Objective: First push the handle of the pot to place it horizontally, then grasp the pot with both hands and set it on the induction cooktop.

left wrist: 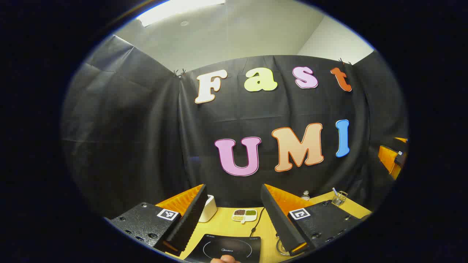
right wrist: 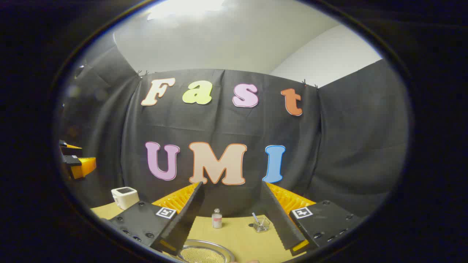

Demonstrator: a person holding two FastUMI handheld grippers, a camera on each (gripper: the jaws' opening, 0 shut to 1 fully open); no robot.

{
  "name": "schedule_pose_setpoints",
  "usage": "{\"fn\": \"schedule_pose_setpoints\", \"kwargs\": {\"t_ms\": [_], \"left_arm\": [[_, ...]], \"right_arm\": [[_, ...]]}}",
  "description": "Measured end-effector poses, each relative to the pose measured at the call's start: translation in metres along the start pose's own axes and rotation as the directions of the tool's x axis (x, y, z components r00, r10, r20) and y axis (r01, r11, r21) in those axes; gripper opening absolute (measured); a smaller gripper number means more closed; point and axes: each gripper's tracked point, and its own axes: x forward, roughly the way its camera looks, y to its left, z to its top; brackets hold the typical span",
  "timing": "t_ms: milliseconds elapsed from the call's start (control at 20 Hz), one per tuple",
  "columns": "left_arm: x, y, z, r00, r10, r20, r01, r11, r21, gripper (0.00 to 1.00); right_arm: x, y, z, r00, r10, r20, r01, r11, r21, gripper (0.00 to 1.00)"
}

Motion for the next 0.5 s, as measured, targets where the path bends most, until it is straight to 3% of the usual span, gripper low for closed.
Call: {"fn": "schedule_pose_setpoints", "kwargs": {"t_ms": [500], "left_arm": [[-0.0028, -0.0006, 0.0104, 1.0, 0.0, 0.018, 0.0, 1.0, 0.003, 0.94]], "right_arm": [[-0.0043, 0.0002, 0.0096, 1.0, -0.001, 0.014, 0.001, 1.0, -0.016, 0.99]]}}
